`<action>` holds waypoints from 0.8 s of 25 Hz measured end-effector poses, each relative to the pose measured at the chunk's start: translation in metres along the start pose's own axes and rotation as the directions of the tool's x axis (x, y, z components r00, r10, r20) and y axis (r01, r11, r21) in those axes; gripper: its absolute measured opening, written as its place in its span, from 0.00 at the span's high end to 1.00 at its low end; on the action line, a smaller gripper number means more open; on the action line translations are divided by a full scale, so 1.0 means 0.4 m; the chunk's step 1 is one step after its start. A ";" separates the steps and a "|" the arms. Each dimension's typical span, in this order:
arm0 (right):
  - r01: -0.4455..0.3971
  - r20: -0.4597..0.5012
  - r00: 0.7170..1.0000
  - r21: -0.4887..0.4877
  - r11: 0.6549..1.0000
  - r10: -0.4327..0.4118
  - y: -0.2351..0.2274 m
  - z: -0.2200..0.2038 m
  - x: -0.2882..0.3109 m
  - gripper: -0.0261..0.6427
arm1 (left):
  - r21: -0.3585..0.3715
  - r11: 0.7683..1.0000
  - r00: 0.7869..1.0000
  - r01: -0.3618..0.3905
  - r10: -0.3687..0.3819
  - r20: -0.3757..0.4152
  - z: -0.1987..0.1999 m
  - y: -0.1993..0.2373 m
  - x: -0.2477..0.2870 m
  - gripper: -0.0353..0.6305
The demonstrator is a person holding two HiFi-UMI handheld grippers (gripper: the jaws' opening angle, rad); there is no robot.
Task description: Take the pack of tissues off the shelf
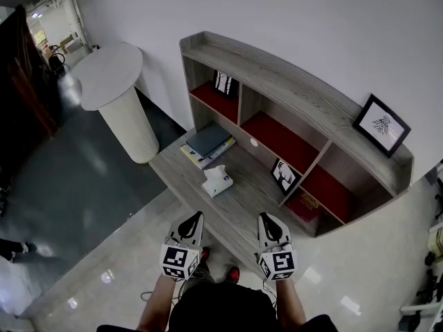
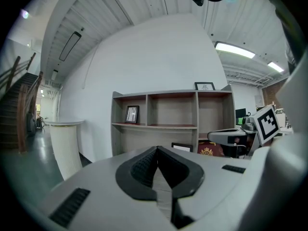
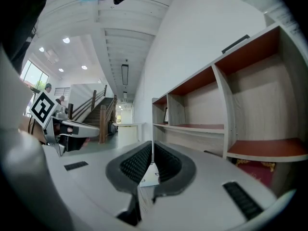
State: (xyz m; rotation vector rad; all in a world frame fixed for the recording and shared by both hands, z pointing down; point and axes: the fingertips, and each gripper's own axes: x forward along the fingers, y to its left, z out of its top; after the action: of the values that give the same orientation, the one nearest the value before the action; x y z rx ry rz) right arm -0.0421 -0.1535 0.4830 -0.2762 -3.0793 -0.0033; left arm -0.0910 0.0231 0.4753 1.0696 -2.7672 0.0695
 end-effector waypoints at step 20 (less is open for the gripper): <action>0.002 -0.013 1.000 -0.007 1.000 -0.003 0.005 -0.013 -0.039 0.90 | 0.011 1.000 1.000 0.007 -0.007 -0.010 -0.012 -0.027 -0.007 0.94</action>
State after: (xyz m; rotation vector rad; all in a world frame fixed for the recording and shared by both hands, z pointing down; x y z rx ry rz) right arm -0.0260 -0.1542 0.4875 -0.2716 -3.0674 -0.0155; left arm -0.0811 0.0176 0.4793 1.0789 -2.7576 0.0896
